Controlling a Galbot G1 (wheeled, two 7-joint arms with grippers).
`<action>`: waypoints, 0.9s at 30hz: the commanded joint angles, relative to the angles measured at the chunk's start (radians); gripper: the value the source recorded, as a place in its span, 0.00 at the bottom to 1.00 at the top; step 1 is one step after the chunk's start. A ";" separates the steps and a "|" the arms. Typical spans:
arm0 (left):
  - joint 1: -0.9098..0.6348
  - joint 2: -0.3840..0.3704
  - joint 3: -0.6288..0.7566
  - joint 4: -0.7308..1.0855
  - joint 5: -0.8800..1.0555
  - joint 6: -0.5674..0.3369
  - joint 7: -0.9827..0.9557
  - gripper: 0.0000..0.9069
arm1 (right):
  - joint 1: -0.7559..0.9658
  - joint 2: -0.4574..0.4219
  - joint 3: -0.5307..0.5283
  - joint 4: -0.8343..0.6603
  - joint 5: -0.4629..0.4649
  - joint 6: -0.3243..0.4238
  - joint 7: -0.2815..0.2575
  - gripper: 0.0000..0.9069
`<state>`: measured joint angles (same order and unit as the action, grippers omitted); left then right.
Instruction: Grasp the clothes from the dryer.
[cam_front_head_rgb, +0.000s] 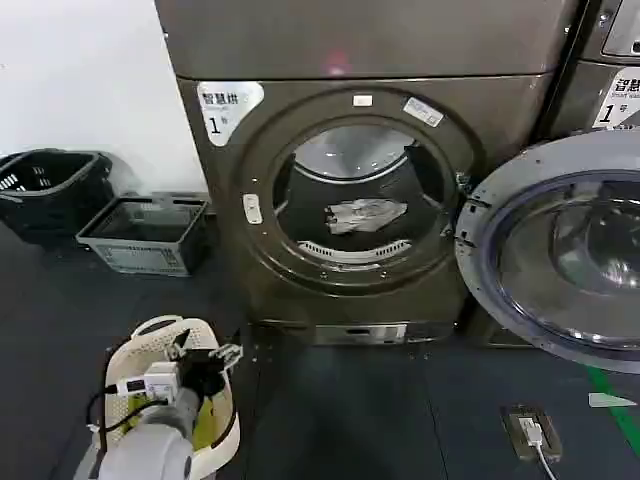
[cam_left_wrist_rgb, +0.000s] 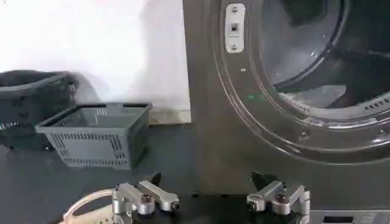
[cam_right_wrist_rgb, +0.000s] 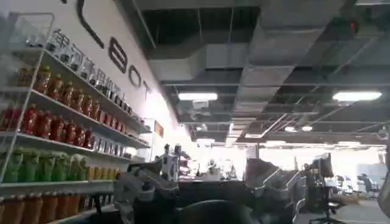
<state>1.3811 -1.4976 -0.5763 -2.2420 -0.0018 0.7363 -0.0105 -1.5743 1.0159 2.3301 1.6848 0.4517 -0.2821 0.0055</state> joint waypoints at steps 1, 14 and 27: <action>0.001 0.001 0.001 0.000 -0.001 0.049 0.000 1.00 | 0.003 0.001 -0.001 -0.007 0.000 0.032 0.015 1.00; 0.004 0.009 0.007 -0.009 -0.002 0.049 0.002 1.00 | 0.003 0.005 -0.027 -0.012 -0.004 0.080 0.046 1.00; 0.001 0.004 0.005 -0.002 -0.005 0.049 0.003 1.00 | 0.006 0.002 -0.028 -0.014 -0.004 0.074 0.056 1.00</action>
<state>1.3816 -1.4932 -0.5712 -2.2445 -0.0076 0.7363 -0.0079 -1.5681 1.0177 2.3033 1.6725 0.4476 -0.2146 0.0591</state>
